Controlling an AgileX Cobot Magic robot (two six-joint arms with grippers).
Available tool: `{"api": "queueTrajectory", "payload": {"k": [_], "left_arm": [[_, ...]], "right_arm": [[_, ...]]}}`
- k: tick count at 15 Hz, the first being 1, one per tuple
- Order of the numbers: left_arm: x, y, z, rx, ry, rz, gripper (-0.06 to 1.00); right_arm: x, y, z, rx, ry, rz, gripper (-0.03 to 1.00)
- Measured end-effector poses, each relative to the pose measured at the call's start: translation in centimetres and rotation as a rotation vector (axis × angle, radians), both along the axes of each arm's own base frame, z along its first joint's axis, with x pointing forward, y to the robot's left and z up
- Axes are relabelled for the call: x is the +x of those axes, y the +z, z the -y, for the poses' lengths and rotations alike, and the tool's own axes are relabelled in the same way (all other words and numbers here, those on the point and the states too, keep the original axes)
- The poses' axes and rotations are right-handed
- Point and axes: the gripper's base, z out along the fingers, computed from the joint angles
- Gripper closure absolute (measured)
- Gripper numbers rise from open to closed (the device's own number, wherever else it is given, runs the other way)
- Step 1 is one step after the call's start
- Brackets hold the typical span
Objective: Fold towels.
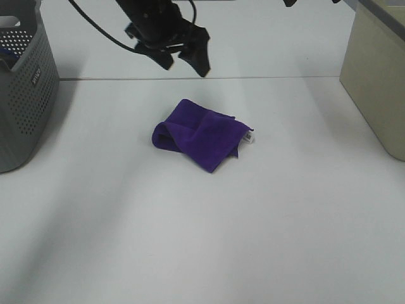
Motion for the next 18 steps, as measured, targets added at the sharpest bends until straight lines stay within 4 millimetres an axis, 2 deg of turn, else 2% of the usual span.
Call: {"api": "queueTrajectory", "payload": {"k": [2, 3, 5, 7, 9, 10, 11, 13, 14, 15, 17, 18], "left_arm": [[0.9, 1.5, -3.7, 0.144, 0.141, 0.054, 0.16], [1.1, 1.8, -4.4, 0.163, 0.179, 0.063, 0.16], [1.7, 3.0, -7.3, 0.190, 0.306, 0.083, 0.16], [1.8, 4.8, -9.9, 0.173, 0.389, 0.102, 0.16], [1.4, 7.3, -13.6, 0.148, 0.487, 0.124, 0.16], [-0.5, 10.4, -19.3, 0.153, 0.598, 0.138, 0.16], [-2.3, 11.5, -22.1, 0.174, 0.644, 0.129, 0.16], [-6.8, 12.9, -25.1, 0.204, 0.680, 0.093, 0.18], [-10.2, 14.1, -25.8, 0.208, 0.695, 0.090, 0.19], [-11.6, 14.4, -25.9, 0.208, 0.698, 0.090, 0.19], [-18.5, 15.6, -25.4, 0.189, 0.697, 0.131, 0.20], [-21.9, 15.4, -25.0, 0.179, 0.691, 0.141, 0.20]], "right_arm": [[-1.6, 0.3, 0.8, -0.024, -0.025, -0.009, 0.21], [-2.1, 0.3, 1.0, -0.031, -0.033, -0.010, 0.21], [-4.6, 1.0, 2.1, -0.060, -0.075, -0.007, 0.21], [-7.3, 2.5, 3.2, -0.057, -0.100, 0.029, 0.21], [-11.2, 4.9, 4.4, -0.032, -0.112, 0.102, 0.21], [-15.3, 6.9, 5.5, -0.002, -0.120, 0.177, 0.21], [-17.4, 7.6, 6.2, 0.022, -0.135, 0.211, 0.21], [-21.3, 8.4, 7.3, 0.057, -0.151, 0.272, 0.21], [-23.4, 8.4, 7.9, 0.072, -0.156, 0.300, 0.21], [-24.3, 8.3, 8.2, 0.076, -0.157, 0.310, 0.21], [-28.2, 7.4, 9.3, 0.102, -0.155, 0.354, 0.21], [-30.0, 6.8, 9.8, 0.112, -0.154, 0.376, 0.21]]}}
